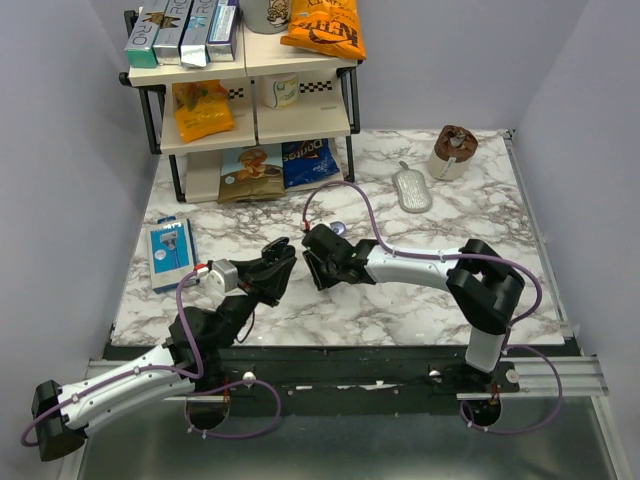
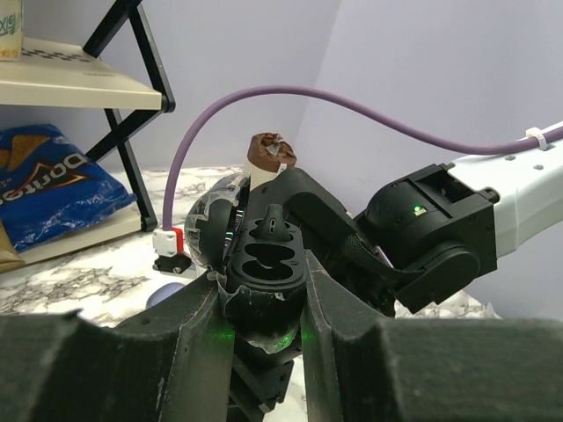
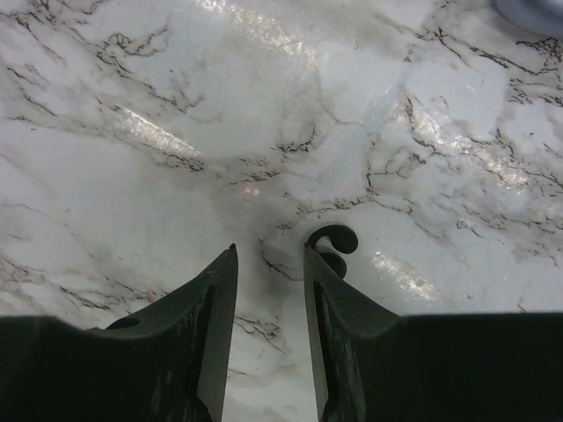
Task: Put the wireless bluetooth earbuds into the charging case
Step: Pick up the earbud from the center of the board.
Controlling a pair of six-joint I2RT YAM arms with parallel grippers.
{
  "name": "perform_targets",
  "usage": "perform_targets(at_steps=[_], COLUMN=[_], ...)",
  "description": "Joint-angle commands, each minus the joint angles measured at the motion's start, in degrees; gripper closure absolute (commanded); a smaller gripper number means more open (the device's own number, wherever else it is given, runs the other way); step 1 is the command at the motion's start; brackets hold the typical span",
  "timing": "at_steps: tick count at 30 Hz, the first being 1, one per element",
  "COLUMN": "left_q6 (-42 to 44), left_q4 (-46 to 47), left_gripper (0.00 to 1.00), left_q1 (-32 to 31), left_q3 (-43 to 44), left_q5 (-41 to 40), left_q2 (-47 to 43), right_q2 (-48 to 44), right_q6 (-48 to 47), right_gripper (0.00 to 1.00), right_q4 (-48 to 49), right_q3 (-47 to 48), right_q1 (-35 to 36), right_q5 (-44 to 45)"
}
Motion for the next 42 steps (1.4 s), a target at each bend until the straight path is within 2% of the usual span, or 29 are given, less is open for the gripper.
perform_targets(at_steps=[1,20,27,42], left_q6=[-0.45,-0.45,-0.54,-0.80], left_q4=[0.19,0.54,0.81,0.72], left_gripper=[1.00,1.00,1.00,1.00], left_q1=[-0.14,-0.13,-0.05,-0.14], left_q3=[-0.46,-0.38,-0.29,-0.46], left_q5=[-0.96,-0.87,-0.79,-0.87], left_q2=[-0.17,0.62,1.06,0.71], right_q2=[1.14,2.46,3.60,2.63], right_q6=[-0.45,-0.72,-0.89,-0.19], right_gripper=[0.55,0.56,0.69,0.80], right_q4=[-1.75,-3.77,-4.39,-5.01], right_q3=[0.70,-0.01,-0.35,-2.11], right_q1=[-0.19,-0.63,-0.63,-0.98], right_q5=[2.48,5.73,7.22,9.77])
